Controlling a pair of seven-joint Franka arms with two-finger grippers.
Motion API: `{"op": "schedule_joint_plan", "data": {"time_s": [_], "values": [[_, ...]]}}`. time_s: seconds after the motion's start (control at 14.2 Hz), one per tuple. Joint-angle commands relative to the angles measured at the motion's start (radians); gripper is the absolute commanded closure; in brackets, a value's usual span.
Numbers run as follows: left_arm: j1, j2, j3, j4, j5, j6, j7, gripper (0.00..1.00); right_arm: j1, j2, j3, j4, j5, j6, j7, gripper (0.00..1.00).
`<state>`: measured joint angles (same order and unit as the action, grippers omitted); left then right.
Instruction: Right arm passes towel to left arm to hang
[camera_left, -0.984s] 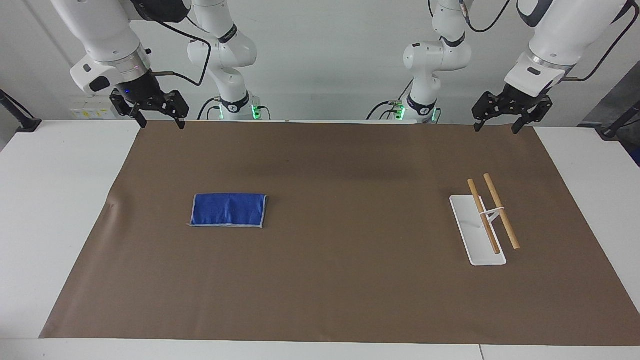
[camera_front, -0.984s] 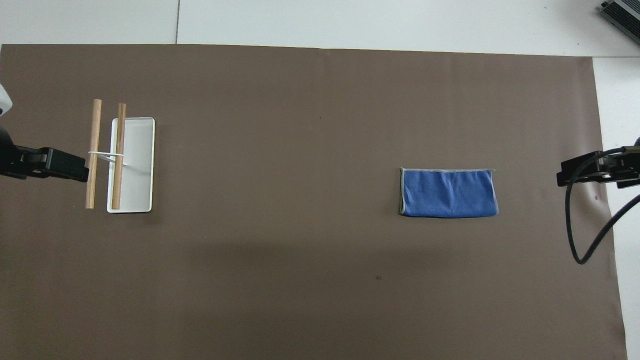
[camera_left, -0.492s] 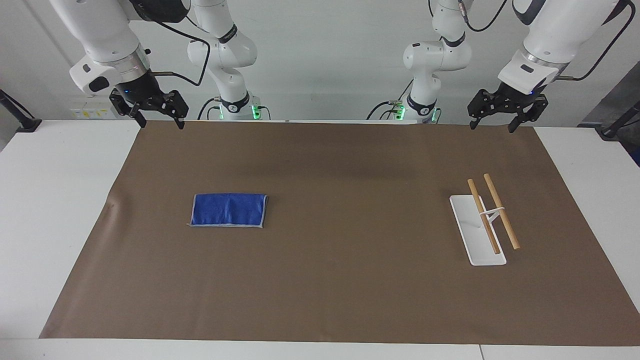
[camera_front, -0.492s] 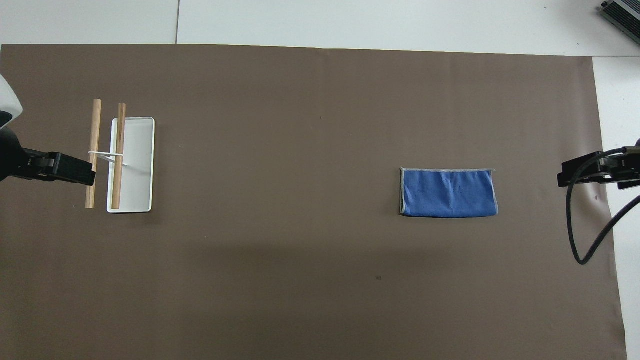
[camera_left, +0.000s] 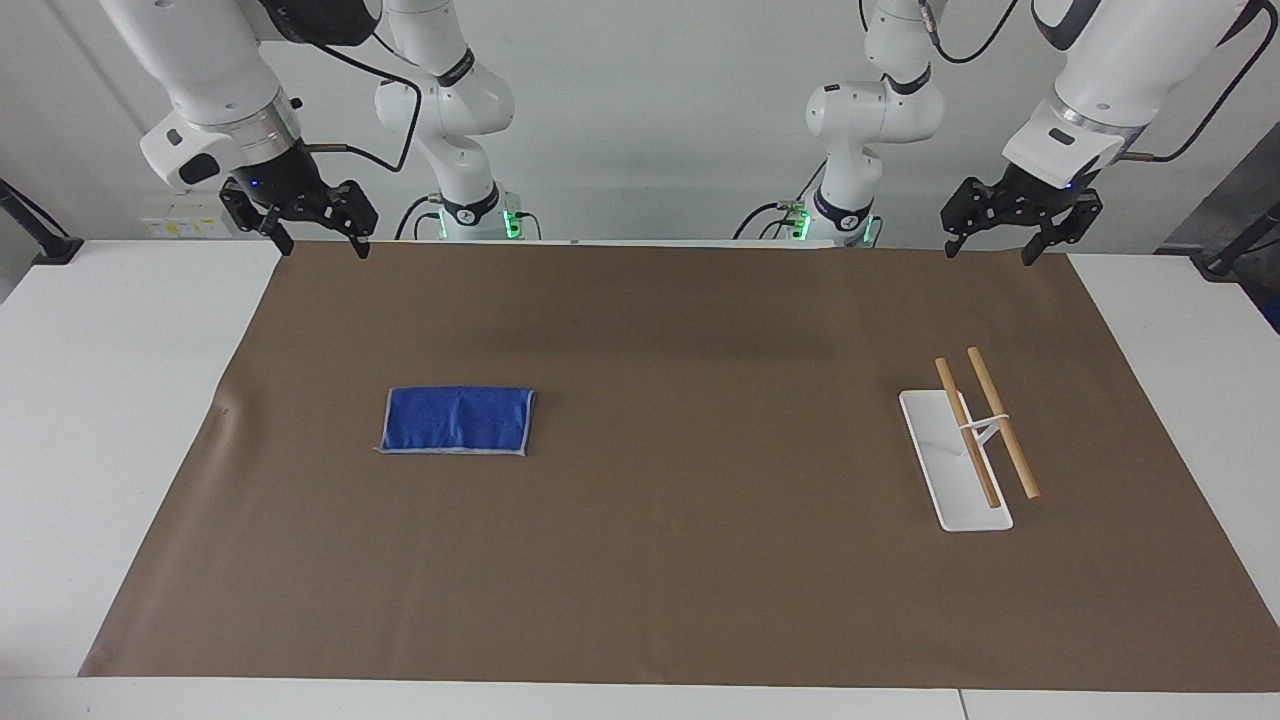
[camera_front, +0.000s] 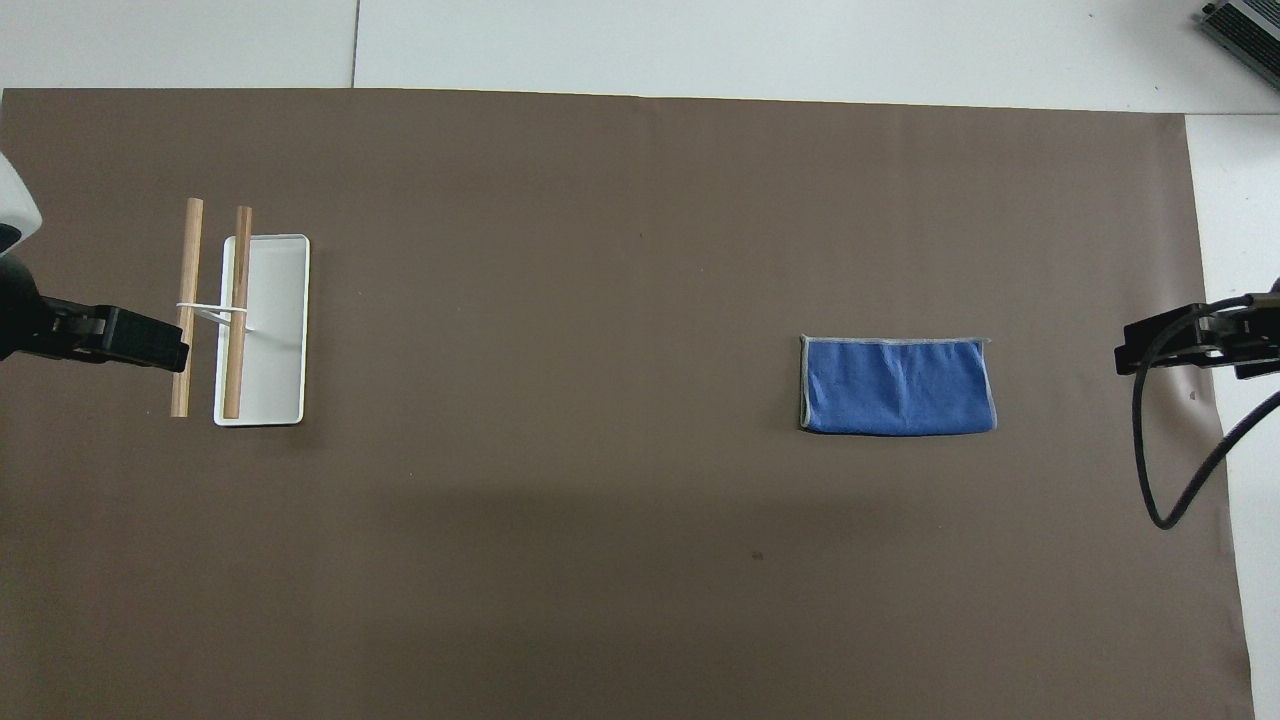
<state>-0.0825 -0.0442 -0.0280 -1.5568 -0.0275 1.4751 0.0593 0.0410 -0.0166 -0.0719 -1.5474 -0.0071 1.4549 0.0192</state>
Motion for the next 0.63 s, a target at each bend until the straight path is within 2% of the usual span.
{"op": "schedule_joint_plan", "data": {"time_s": [0.0,0.21,0.42,0.56], "values": [[0.000,-0.008,0.006,0.009,0.011,-0.027,0.020,0.00,-0.004,-0.028,0.008,-0.037,-0.011,-0.001,0.004,0.00],[-0.008,-0.014,0.006,-0.006,0.011,-0.013,0.022,0.00,-0.004,-0.052,0.008,-0.085,-0.011,0.005,0.002,0.00],[-0.010,-0.014,0.006,-0.006,0.011,-0.009,0.020,0.00,-0.003,-0.056,0.009,-0.089,-0.011,0.007,0.004,0.00],[-0.013,-0.016,0.006,-0.008,0.011,-0.009,0.016,0.00,-0.003,-0.063,0.015,-0.126,-0.007,0.072,0.004,0.00]]}}
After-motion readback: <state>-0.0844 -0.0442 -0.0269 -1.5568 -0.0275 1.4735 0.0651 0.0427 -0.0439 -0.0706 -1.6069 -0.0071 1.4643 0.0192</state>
